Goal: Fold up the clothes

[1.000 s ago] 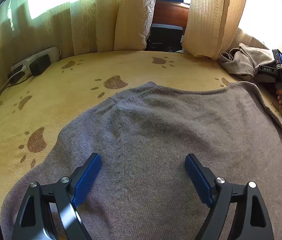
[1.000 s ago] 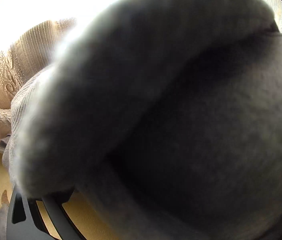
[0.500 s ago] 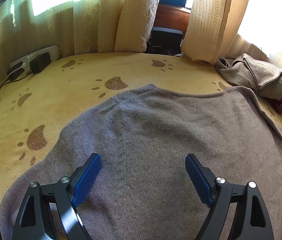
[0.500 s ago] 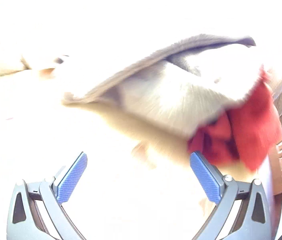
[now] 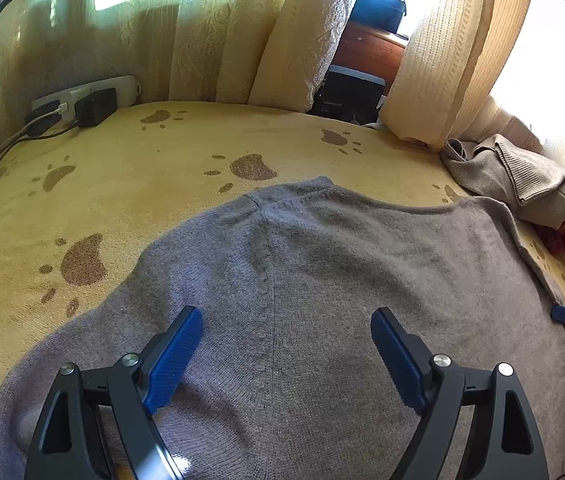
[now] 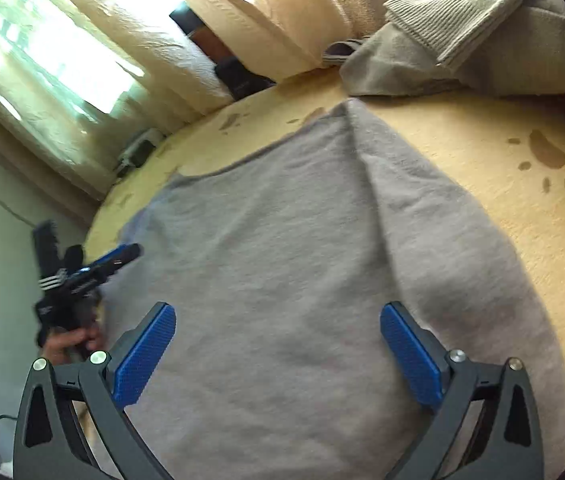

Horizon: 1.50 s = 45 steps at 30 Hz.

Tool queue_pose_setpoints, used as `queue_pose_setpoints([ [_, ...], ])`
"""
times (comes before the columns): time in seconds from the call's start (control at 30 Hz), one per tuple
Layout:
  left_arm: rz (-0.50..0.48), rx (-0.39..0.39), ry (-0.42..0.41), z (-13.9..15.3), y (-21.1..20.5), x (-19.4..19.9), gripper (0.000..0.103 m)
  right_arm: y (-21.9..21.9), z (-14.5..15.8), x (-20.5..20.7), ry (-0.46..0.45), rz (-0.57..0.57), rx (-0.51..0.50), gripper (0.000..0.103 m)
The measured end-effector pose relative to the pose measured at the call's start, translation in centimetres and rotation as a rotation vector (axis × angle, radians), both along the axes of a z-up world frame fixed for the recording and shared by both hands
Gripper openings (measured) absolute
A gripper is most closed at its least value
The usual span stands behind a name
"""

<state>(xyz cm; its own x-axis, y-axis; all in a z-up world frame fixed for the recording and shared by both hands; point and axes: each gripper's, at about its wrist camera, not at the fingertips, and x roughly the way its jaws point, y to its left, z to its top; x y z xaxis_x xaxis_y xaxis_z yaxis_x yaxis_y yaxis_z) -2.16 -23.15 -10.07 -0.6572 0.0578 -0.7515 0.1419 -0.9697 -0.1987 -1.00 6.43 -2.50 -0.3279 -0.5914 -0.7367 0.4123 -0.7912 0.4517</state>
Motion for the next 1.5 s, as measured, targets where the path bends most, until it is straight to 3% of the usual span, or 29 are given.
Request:
queue_pose_setpoints([
  [0.13, -0.008, -0.027, -0.012, -0.1, 0.2, -0.2, 0.088, 3.6, -0.5, -3.2, 0.108, -0.107, 0.170, 0.103],
  [0.2, -0.017, -0.054, -0.023, -0.2, 0.5, -0.3, 0.088, 5.1, -1.4, -5.9, 0.179, -0.186, 0.319, 0.103],
  [0.33, -0.028, -0.094, -0.039, -0.3, 0.8, -0.4, 0.088, 10.6, -2.1, -9.8, 0.203, -0.352, 0.496, 0.103],
  [0.4, -0.032, -0.105, -0.044, -0.4, 0.9, -0.5, 0.088, 13.0, -2.4, -11.1, 0.194, -0.415, 0.519, 0.103],
  [0.47, -0.036, -0.116, -0.049, -0.4, 1.1, -0.6, 0.090, 14.4, -2.2, -11.3, 0.174, -0.414, 0.481, 0.103],
  [0.57, -0.041, -0.124, -0.054, -0.5, 1.2, -0.7, 0.092, 13.4, -0.2, -8.7, 0.251, -0.370, 0.446, 0.103],
  [0.67, -0.043, -0.137, -0.058, -0.5, 1.4, -0.8, 0.093, 11.0, 1.9, -4.5, 0.314, -0.245, 0.358, 0.103],
  [0.8, -0.049, -0.126, -0.041, -0.3, 1.4, -0.5, 0.093, 7.3, 1.2, -1.6, 0.196, -0.016, 0.080, 0.103],
  [0.9, -0.040, -0.115, -0.018, 0.0, 1.3, -0.2, 0.093, 5.1, -0.6, -1.1, 0.203, 0.017, 0.182, 0.097],
  [0.93, -0.036, -0.115, -0.009, 0.2, 1.3, -0.1, 0.093, 4.6, -1.2, -1.3, 0.212, 0.018, 0.239, 0.084],
  [0.97, -0.034, -0.117, -0.002, 0.3, 1.3, 0.0, 0.092, 5.0, -2.0, -1.3, 0.209, 0.004, 0.288, 0.052],
  [1.07, -0.039, -0.133, 0.008, 0.5, 1.6, 0.1, 0.092, 6.7, -2.2, -2.2, 0.226, -0.077, 0.323, 0.014],
  [1.13, -0.048, -0.147, 0.011, 0.5, 1.9, 0.1, 0.091, 8.1, -2.3, -3.0, 0.221, -0.128, 0.342, 0.014],
  [1.27, -0.052, -0.167, 0.011, 0.5, 2.3, 0.1, 0.091, 10.7, -2.4, -4.7, 0.209, -0.231, 0.379, 0.000],
  [1.37, -0.044, -0.152, 0.009, 0.4, 1.9, 0.1, 0.091, 12.6, -2.5, -5.9, 0.200, -0.308, 0.407, 0.000],
  [1.43, -0.039, -0.142, 0.010, 0.4, 1.7, 0.2, 0.091, 12.5, -2.9, -6.3, 0.244, -0.322, 0.529, 0.000],
  [1.5, -0.042, -0.167, 0.015, 0.8, 2.1, 0.4, 0.091, 13.0, -3.1, -6.3, 0.248, -0.319, 0.488, 0.002],
])
